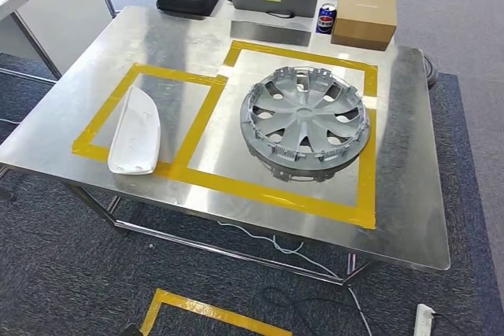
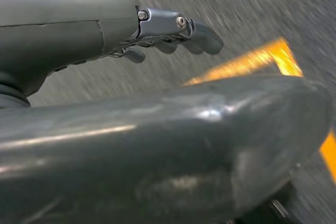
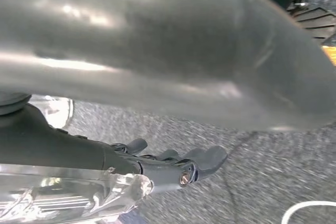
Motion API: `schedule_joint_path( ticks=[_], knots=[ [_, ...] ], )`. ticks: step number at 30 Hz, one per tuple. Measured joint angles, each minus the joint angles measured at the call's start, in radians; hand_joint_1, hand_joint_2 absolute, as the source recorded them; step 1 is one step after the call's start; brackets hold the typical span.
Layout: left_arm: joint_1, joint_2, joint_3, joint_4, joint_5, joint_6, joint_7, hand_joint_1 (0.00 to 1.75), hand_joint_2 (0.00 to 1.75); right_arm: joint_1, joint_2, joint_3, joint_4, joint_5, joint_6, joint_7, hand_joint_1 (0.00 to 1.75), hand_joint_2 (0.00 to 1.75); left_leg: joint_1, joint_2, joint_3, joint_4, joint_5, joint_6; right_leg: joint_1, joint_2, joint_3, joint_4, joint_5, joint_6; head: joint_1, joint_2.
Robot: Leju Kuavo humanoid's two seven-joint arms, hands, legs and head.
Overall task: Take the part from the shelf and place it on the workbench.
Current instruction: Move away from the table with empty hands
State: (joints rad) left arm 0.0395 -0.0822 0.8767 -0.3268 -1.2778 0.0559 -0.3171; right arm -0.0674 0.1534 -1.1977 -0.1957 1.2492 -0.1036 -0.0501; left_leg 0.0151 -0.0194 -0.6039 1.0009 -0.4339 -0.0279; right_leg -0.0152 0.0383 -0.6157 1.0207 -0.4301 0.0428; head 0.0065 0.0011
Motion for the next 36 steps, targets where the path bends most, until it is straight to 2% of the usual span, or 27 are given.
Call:
schedule_joint_path(
  ticks=[2, 5, 7, 8, 9, 10, 12, 13, 14, 15, 17, 18, 19, 22, 23, 24, 25, 27, 28, 29, 30, 31, 33, 34, 35, 36],
  knots=[
    [-0.019, -0.018, 0.016, 0.031, 0.002, -0.017, -0.011, 0.0, 0.0, -0.001, 0.0, 0.002, 0.0, 0.004, -0.007, -0.011, 0.0, 0.0, -0.001, 0.0, 0.0, 0.001, -0.002, 0.003, -0.001, 0.0, 0.001, -0.001, 0.001, 0.002, 0.0, 0.0],
    [-0.037, -0.028, 0.034, 0.061, 0.003, -0.039, -0.018, 0.0, 0.0, 0.0, 0.001, 0.003, 0.0, 0.008, -0.014, -0.014, 0.0, 0.0, -0.006, 0.0, 0.0, 0.005, -0.005, 0.017, -0.008, 0.002, 0.003, -0.006, 0.005, 0.012, -0.001, 0.0],
    [-0.046, -0.032, 0.044, 0.072, 0.009, -0.058, -0.019, 0.0, 0.0, 0.0, 0.001, 0.003, 0.0, 0.008, -0.016, -0.006, 0.0, 0.0, -0.005, 0.002, 0.005, -0.006, 0.007, 0.026, -0.008, 0.001, 0.005, -0.009, 0.007, 0.019, -0.001, 0.0],
    [-0.051, -0.035, 0.049, 0.076, 0.014, -0.068, -0.018, 0.0, 0.0, 0.001, 0.001, 0.003, 0.0, 0.007, -0.016, 0.0, 0.0, 0.0, -0.003, 0.004, 0.01, -0.017, 0.016, 0.03, -0.007, -0.003, 0.003, -0.003, -0.002, 0.021, 0.0, 0.0],
    [-0.055, -0.038, 0.054, 0.079, 0.018, -0.076, -0.018, 0.0, 0.0, 0.001, 0.001, 0.003, 0.0, 0.005, -0.016, 0.005, 0.0, 0.0, 0.0, 0.007, 0.014, -0.028, 0.023, 0.032, -0.006, -0.008, -0.005, 0.02, -0.026, 0.022, 0.001, 0.0],
    [-0.058, -0.042, 0.059, 0.082, 0.021, -0.083, -0.017, 0.0, 0.0, 0.0, 0.001, 0.003, 0.0, 0.004, -0.015, 0.01, 0.0, 0.0, 0.002, 0.01, 0.016, -0.035, 0.028, 0.034, -0.006, -0.015, -0.021, 0.064, -0.061, 0.022, 0.003, 0.0],
    [-0.063, -0.047, 0.065, 0.087, 0.018, -0.096, -0.016, 0.0, 0.0, 0.0, 0.002, 0.003, 0.0, 0.0, -0.005, 0.016, 0.0, 0.0, 0.002, 0.016, 0.013, -0.037, 0.031, 0.034, -0.006, -0.023, -0.062, 0.191, -0.139, 0.026, 0.004, 0.0],
    [-0.065, -0.05, 0.067, 0.09, 0.013, -0.106, -0.015, 0.0, 0.0, 0.001, 0.002, 0.003, 0.0, -0.001, 0.004, 0.018, 0.0, 0.0, 0.002, 0.018, 0.011, -0.037, 0.033, 0.033, -0.007, -0.026, -0.072, 0.237, -0.159, 0.029, 0.004, 0.0],
    [-0.067, -0.054, 0.068, 0.093, 0.007, -0.117, -0.012, 0.0, 0.0, 0.001, 0.002, 0.003, 0.0, -0.001, 0.013, 0.02, 0.0, 0.0, 0.002, 0.02, 0.007, -0.036, 0.035, 0.03, -0.008, -0.027, -0.067, 0.25, -0.162, 0.032, 0.004, 0.0],
    [-0.069, -0.059, 0.068, 0.097, 0.0, -0.127, -0.008, 0.0, 0.0, 0.001, 0.002, 0.003, 0.0, 0.001, 0.018, 0.022, 0.0, 0.0, 0.005, 0.021, 0.004, -0.035, 0.038, 0.025, -0.009, -0.029, -0.04, 0.221, -0.146, 0.035, 0.004, 0.0],
    [-0.072, -0.067, 0.069, 0.102, -0.008, -0.14, 0.002, 0.0, 0.0, -0.001, 0.004, 0.003, 0.0, 0.005, 0.019, 0.022, 0.0, 0.0, 0.01, 0.02, -0.005, -0.031, 0.045, 0.013, -0.014, -0.032, 0.053, 0.086, -0.104, 0.043, 0.005, 0.0],
    [-0.072, -0.069, 0.069, 0.104, -0.011, -0.142, 0.005, 0.0, 0.0, -0.002, 0.006, 0.003, 0.0, 0.005, 0.018, 0.022, 0.0, 0.0, 0.011, 0.02, -0.008, -0.028, 0.048, 0.005, -0.016, -0.03, 0.089, 0.033, -0.086, 0.041, 0.004, 0.0],
    [-0.073, -0.07, 0.069, 0.106, -0.014, -0.144, 0.007, 0.0, 0.0, -0.004, 0.008, 0.003, 0.0, 0.006, 0.018, 0.021, 0.0, 0.0, 0.01, 0.02, -0.01, -0.023, 0.051, -0.003, -0.017, -0.029, 0.107, 0.001, -0.082, 0.037, 0.004, 0.0],
    [-0.075, -0.072, 0.068, 0.109, -0.03, -0.153, 0.022, 0.0, 0.0, -0.005, 0.01, 0.004, 0.0, 0.008, 0.012, 0.014, 0.0, 0.0, 0.011, 0.018, -0.014, -0.017, 0.059, -0.024, -0.014, -0.022, 0.093, 0.004, -0.08, 0.007, 0.001, 0.0],
    [-0.074, -0.072, 0.068, 0.11, -0.038, -0.158, 0.032, 0.0, 0.0, -0.005, 0.01, 0.004, 0.0, 0.011, 0.008, 0.012, 0.0, 0.0, 0.013, 0.018, -0.018, -0.011, 0.048, -0.028, -0.013, -0.023, 0.086, 0.007, -0.075, -0.004, 0.0, 0.0],
    [-0.073, -0.072, 0.067, 0.111, -0.048, -0.164, 0.042, 0.0, 0.0, -0.004, 0.01, 0.005, 0.0, 0.014, 0.005, 0.012, 0.0, 0.0, 0.013, 0.018, -0.027, 0.009, 0.02, -0.031, -0.012, -0.025, 0.08, 0.007, -0.068, -0.014, -0.001, 0.0],
    [-0.072, -0.072, 0.065, 0.112, -0.056, -0.17, 0.049, 0.0, 0.0, -0.004, 0.01, 0.006, 0.0, 0.018, 0.003, 0.017, 0.0, 0.0, 0.013, 0.019, -0.041, 0.048, -0.023, -0.031, -0.012, -0.026, 0.072, 0.007, -0.059, -0.022, -0.002, 0.0],
    [-0.072, -0.07, 0.062, 0.113, -0.063, -0.178, 0.054, 0.0, 0.0, -0.004, 0.01, 0.008, 0.0, 0.024, 0.001, 0.041, 0.0, 0.0, 0.01, 0.018, -0.078, 0.172, -0.121, -0.03, -0.006, -0.027, 0.052, 0.007, -0.04, -0.031, -0.004, 0.0],
    [-0.073, -0.068, 0.062, 0.113, -0.062, -0.18, 0.053, 0.0, 0.0, -0.003, 0.01, 0.01, 0.0, 0.029, 0.001, 0.056, 0.0, 0.0, 0.01, 0.018, -0.089, 0.226, -0.149, -0.028, -0.002, -0.027, 0.04, 0.008, -0.031, -0.033, -0.005, 0.0],
    [-0.073, -0.066, 0.062, 0.113, -0.061, -0.178, 0.053, 0.0, 0.0, -0.002, 0.01, 0.011, 0.0, 0.033, 0.0, 0.069, 0.0, 0.0, 0.009, 0.018, -0.086, 0.254, -0.157, -0.025, 0.001, -0.028, 0.027, 0.008, -0.022, -0.033, -0.005, 0.0],
    [-0.073, -0.064, 0.062, 0.113, -0.058, -0.176, 0.051, 0.0, 0.0, -0.002, 0.01, 0.013, 0.0, 0.038, 0.0, 0.079, 0.0, 0.0, 0.007, 0.018, -0.065, 0.247, -0.145, -0.021, 0.003, -0.028, 0.016, 0.008, -0.014, -0.033, -0.005, 0.0],
    [-0.073, -0.062, 0.062, 0.113, -0.053, -0.171, 0.046, 0.0, 0.0, -0.002, 0.01, 0.016, 0.0, 0.041, 0.002, 0.085, 0.0, 0.0, 0.006, 0.018, -0.027, 0.206, -0.123, -0.017, 0.005, -0.028, 0.006, 0.008, -0.006, -0.031, -0.005, 0.0],
    [-0.077, -0.06, 0.063, 0.113, -0.028, -0.16, 0.024, 0.0, 0.0, -0.002, 0.011, 0.02, 0.0, 0.036, 0.007, 0.081, 0.0, 0.0, 0.002, 0.018, 0.073, 0.075, -0.09, -0.008, 0.008, -0.026, -0.01, 0.01, 0.009, -0.024, -0.005, 0.0],
    [-0.08, -0.06, 0.069, 0.113, -0.004, -0.152, 0.009, 0.0, 0.0, -0.002, 0.012, 0.021, 0.0, 0.029, 0.009, 0.067, 0.0, 0.0, -0.001, 0.017, 0.108, 0.022, -0.084, -0.005, 0.009, -0.026, -0.016, 0.01, 0.016, -0.018, -0.004, 0.0],
    [-0.082, -0.059, 0.078, 0.113, 0.025, -0.145, -0.002, 0.0, 0.0, -0.002, 0.013, 0.021, 0.0, 0.022, 0.009, 0.045, 0.0, 0.0, -0.003, 0.017, 0.127, -0.012, -0.084, -0.002, 0.01, -0.027, -0.02, 0.01, 0.024, -0.012, -0.004, 0.0],
    [-0.084, -0.058, 0.092, 0.113, 0.059, -0.139, -0.009, 0.0, 0.0, -0.002, 0.014, 0.021, 0.0, 0.016, 0.01, 0.016, 0.0, 0.0, -0.007, 0.017, 0.129, -0.025, -0.084, 0.002, 0.009, -0.027, -0.023, 0.008, 0.033, -0.006, -0.004, 0.0]
  ],
)
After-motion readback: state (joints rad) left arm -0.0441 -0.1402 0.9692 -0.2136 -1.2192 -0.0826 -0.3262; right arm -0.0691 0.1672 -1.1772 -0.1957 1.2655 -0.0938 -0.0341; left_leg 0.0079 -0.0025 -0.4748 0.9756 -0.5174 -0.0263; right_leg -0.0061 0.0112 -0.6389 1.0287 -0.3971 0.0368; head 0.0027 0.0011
